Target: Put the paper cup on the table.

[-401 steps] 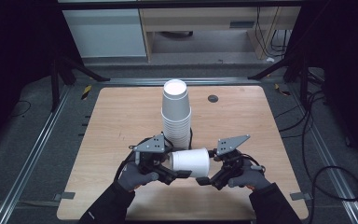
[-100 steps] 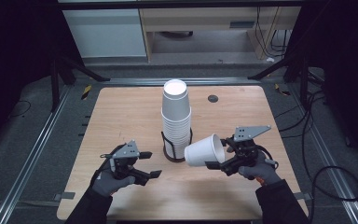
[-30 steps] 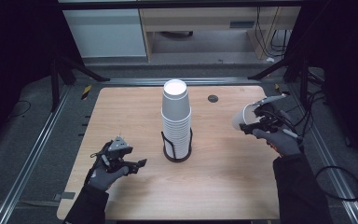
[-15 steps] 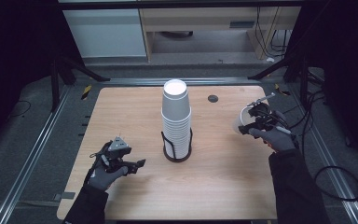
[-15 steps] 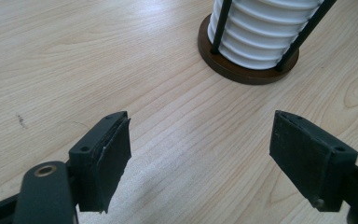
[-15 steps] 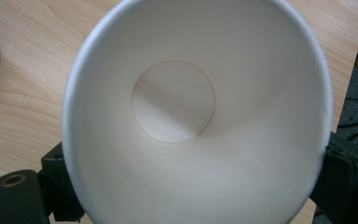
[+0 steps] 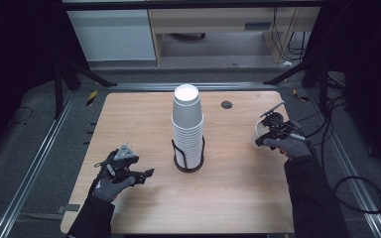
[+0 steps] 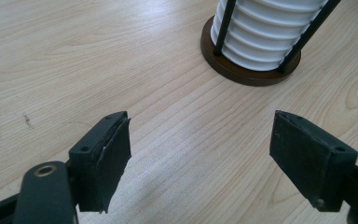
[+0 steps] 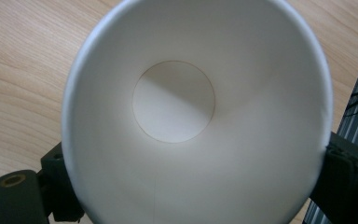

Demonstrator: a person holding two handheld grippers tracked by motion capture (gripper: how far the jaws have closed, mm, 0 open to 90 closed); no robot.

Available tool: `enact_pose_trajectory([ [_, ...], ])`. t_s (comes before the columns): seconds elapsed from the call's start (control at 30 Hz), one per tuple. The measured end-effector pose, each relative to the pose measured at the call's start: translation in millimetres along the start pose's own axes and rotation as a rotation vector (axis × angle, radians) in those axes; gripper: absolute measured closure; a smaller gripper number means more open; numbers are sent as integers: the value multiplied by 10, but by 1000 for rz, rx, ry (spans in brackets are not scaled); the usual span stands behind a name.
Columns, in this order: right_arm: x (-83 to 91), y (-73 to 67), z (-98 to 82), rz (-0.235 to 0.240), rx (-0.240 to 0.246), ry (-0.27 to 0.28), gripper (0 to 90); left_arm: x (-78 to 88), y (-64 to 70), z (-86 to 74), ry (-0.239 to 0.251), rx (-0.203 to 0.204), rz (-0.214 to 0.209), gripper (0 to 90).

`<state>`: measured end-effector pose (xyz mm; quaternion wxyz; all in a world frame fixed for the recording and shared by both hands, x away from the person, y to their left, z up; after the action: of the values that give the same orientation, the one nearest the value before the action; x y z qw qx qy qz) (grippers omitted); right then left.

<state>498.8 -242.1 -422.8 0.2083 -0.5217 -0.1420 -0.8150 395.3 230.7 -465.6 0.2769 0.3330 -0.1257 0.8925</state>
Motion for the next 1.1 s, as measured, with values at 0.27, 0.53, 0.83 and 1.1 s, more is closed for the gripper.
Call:
enact_pose_trajectory([
  [0.27,-64,26,-28,-3,7,-55,107,9,-1,2,-2,-1,2,196],
  [0.53,-113,40,-50,-4,14,-93,105,6,1,-1,-2,-1,1,196],
  [0.83,-187,39,-69,-18,33,-146,100,14,-7,-1,-2,-3,2,195],
  [1.1,-218,31,-65,-10,41,-159,83,2,4,-2,-7,-9,-2,195],
])
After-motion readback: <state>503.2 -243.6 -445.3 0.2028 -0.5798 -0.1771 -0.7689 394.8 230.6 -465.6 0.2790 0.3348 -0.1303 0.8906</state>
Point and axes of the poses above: each handheld gripper's, and its own axes: x roughly backward along the jaws, z roughly out of its top, y roughly to its right, the point moved 2 cm from there along -x, roughly forward along the jaws, and after that the axes turned 8 degrees about z, right-handed, at the moved point
